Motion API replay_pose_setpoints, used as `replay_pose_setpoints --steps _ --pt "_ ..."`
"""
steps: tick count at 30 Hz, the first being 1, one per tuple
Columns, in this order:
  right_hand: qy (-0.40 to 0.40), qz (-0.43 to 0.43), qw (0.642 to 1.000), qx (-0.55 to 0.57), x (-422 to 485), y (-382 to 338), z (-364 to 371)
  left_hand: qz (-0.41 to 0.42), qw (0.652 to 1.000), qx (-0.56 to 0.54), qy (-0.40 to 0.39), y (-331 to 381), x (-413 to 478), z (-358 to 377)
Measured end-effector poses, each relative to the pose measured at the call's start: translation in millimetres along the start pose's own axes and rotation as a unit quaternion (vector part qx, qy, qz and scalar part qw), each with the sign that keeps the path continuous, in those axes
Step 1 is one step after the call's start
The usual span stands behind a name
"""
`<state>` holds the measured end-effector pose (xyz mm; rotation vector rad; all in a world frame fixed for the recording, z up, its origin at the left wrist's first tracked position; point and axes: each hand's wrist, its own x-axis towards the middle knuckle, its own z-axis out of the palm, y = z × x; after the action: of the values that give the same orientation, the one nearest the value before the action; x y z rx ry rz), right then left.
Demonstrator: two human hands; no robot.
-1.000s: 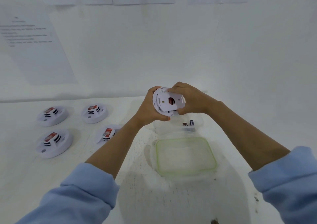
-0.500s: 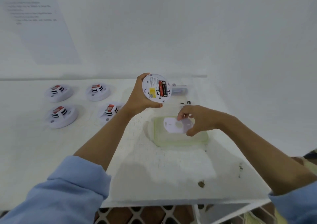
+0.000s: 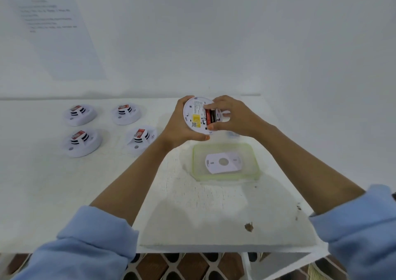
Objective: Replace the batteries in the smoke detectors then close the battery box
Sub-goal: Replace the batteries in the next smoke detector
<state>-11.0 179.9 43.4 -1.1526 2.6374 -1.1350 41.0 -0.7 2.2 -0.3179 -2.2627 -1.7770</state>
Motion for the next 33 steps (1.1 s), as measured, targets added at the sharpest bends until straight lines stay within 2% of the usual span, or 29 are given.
replay_pose_setpoints --steps 4,10,16,19,24,27,33 --pt "0.009 -0.019 1.0 -0.019 20 -1 -11 -0.001 1.0 0.0 -0.019 2 13 -6" --pt "-0.02 -0.062 0.99 -0.127 49 6 -14 -0.003 1.0 0.007 -0.025 -8 35 -22" --pt "0.016 -0.111 0.957 -0.267 61 16 1 -0.012 0.999 0.002 -0.037 -21 53 -33" --pt "-0.016 -0.117 0.945 -0.306 61 20 4 -0.021 0.999 -0.01 -0.042 -26 60 -32" --pt "-0.045 -0.118 0.942 -0.31 67 33 4 -0.031 0.998 -0.024 -0.038 -32 70 -26" --pt "-0.005 -0.099 0.947 -0.305 73 38 -1 -0.034 0.999 -0.028 -0.029 -35 74 -27" --pt "-0.013 -0.067 0.965 -0.252 74 43 -8 -0.034 0.999 -0.028 -0.024 -41 76 -28"
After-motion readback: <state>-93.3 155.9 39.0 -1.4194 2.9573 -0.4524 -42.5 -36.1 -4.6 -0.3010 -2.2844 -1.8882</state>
